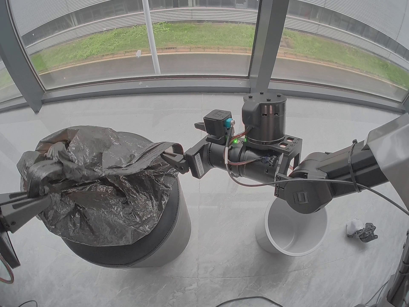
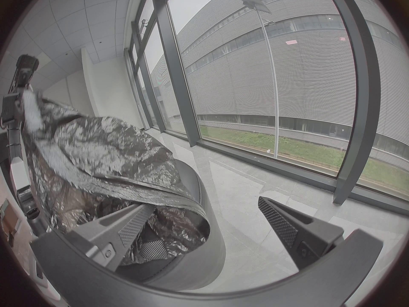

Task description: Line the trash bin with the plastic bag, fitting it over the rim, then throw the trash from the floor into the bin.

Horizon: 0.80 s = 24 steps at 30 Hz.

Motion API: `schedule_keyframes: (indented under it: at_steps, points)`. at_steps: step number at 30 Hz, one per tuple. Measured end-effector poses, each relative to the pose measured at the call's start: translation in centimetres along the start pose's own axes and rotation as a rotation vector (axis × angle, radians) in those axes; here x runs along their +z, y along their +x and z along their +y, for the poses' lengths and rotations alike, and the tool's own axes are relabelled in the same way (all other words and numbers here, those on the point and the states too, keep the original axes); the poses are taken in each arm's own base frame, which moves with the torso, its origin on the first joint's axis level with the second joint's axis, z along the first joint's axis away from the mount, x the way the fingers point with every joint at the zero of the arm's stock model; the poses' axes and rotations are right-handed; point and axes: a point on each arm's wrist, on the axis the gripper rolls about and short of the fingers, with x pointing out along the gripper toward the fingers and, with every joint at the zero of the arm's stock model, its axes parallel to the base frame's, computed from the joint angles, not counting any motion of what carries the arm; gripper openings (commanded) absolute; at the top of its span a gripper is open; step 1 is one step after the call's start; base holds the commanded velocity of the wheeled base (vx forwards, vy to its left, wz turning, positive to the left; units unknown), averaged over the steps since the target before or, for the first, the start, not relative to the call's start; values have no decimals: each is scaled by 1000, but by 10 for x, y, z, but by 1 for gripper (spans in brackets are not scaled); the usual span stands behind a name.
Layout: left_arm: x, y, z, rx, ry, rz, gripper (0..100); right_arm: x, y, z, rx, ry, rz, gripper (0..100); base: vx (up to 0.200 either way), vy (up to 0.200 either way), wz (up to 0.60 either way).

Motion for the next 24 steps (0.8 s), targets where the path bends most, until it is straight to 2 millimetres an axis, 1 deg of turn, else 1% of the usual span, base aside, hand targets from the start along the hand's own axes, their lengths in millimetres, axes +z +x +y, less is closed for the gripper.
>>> schedule_keyframes:
  at_steps: [3, 9, 12, 20, 23, 24]
  points:
    - [5, 4, 1, 8, -2, -38, 0, -2, -1, -1, -2, -10, 2, 100, 0, 0, 0]
    - [5, 5, 0, 9, -1, -37, 0, -8, 3, -4, -13, -21, -7, 100, 0, 0, 0]
    - [4, 4, 0, 7, -1, -38, 0, -12, 9, -4, -13, -29, -11, 100, 0, 0, 0]
    - [3, -3, 1, 6, -3, -58, 0, -16, 31, -6, -22, -40, -48, 100, 0, 0, 0]
    - [3, -6, 1, 5, -3, -67, 0, -21, 36, -7, -25, -39, -55, 100, 0, 0, 0]
    - [3, -6, 1, 5, -3, -70, 0, -22, 37, -7, -24, -39, -54, 0, 0, 0, 0]
